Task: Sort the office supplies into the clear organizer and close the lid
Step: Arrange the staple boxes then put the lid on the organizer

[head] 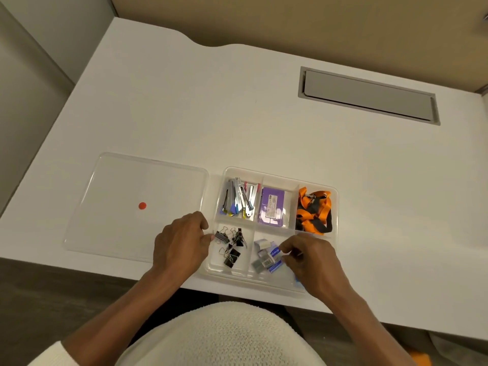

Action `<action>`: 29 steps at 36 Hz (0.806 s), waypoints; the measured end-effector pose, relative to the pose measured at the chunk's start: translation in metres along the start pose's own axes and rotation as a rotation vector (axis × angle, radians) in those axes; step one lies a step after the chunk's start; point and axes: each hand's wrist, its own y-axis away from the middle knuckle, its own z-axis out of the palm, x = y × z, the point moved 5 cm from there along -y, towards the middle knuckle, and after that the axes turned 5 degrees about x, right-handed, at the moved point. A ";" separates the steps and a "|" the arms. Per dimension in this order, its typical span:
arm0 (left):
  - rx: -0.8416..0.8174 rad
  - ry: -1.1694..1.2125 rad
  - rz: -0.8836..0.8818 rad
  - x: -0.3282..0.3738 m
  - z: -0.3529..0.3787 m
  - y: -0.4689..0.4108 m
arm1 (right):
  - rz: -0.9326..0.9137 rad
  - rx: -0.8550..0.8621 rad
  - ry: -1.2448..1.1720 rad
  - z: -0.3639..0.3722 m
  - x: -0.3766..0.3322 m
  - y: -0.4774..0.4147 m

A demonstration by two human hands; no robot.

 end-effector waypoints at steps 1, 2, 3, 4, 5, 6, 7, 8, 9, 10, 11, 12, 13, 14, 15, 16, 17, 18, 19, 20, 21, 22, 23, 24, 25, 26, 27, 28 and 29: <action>-0.014 0.012 -0.023 -0.001 0.002 0.000 | -0.038 -0.017 0.039 0.004 -0.003 0.002; -0.026 0.020 -0.041 -0.001 0.003 -0.001 | -0.069 -0.021 0.062 0.009 -0.006 0.003; -0.034 0.025 -0.054 -0.002 0.005 -0.001 | -0.089 -0.012 0.069 0.014 -0.008 0.004; -0.039 0.026 -0.067 -0.002 0.006 -0.001 | -0.103 0.011 0.074 0.018 -0.011 0.005; -0.044 0.026 -0.080 -0.002 0.006 -0.001 | -0.119 0.041 0.088 0.023 -0.014 0.005; -0.049 0.027 -0.095 -0.003 0.006 -0.002 | -0.138 0.061 0.118 0.028 -0.018 0.005; -0.054 0.030 -0.109 -0.003 0.006 -0.002 | -0.159 0.075 0.156 0.033 -0.022 0.004; -0.059 0.032 -0.120 -0.003 0.006 -0.002 | -0.178 0.085 0.187 0.037 -0.025 0.002; -0.063 0.031 -0.126 -0.003 0.006 -0.002 | -0.190 0.094 0.205 0.040 -0.028 0.000; -0.065 0.028 -0.128 -0.002 0.006 -0.001 | -0.188 0.101 0.216 0.043 -0.028 -0.001; -0.064 0.025 -0.129 -0.002 0.006 -0.001 | -0.179 0.116 0.217 0.044 -0.027 -0.003; -0.062 0.021 -0.128 -0.001 0.006 0.000 | -0.167 0.135 0.211 0.045 -0.025 -0.004; -0.060 0.018 -0.128 -0.001 0.006 0.001 | -0.159 0.148 0.208 0.045 -0.023 -0.005; -0.059 0.016 -0.129 -0.001 0.006 0.002 | -0.163 0.153 0.216 0.046 -0.022 -0.005; -0.059 0.015 -0.131 0.000 0.007 0.002 | -0.176 0.153 0.228 0.048 -0.022 -0.005; -0.059 0.015 -0.132 -0.001 0.007 0.002 | -0.204 0.149 0.237 0.049 -0.024 -0.004; -0.058 0.013 -0.134 -0.001 0.008 0.003 | -0.240 0.144 0.246 0.051 -0.025 -0.003; -0.057 0.009 -0.135 -0.001 0.008 0.003 | -0.275 0.135 0.256 0.054 -0.026 -0.001; -0.057 0.003 -0.136 -0.001 0.009 0.003 | -0.302 0.130 0.271 0.055 -0.026 0.002; -0.058 -0.003 -0.137 -0.001 0.009 0.003 | -0.318 0.129 0.287 0.056 -0.025 0.004; -0.060 -0.007 -0.138 -0.001 0.009 0.003 | -0.317 0.132 0.294 0.055 -0.024 0.007; -0.063 -0.009 -0.140 -0.002 0.010 0.003 | -0.299 0.134 0.284 0.053 -0.021 0.008; -0.065 -0.006 -0.143 -0.002 0.010 0.003 | -0.270 0.139 0.263 0.049 -0.018 0.008; -0.066 -0.002 -0.146 -0.003 0.010 0.003 | -0.244 0.151 0.241 0.045 -0.014 0.007; -0.065 0.005 -0.148 -0.003 0.010 0.003 | -0.227 0.169 0.225 0.041 -0.011 0.006; -0.064 0.009 -0.149 -0.004 0.010 0.004 | -0.222 0.190 0.209 0.037 -0.009 0.005; -0.064 0.009 -0.149 -0.003 0.010 0.004 | -0.228 0.210 0.197 0.034 -0.008 0.004; -0.066 0.007 -0.149 -0.003 0.011 0.005 | -0.242 0.227 0.189 0.031 -0.008 0.002; -0.068 0.005 -0.148 -0.003 0.011 0.005 | -0.260 0.238 0.180 0.030 -0.009 0.000</action>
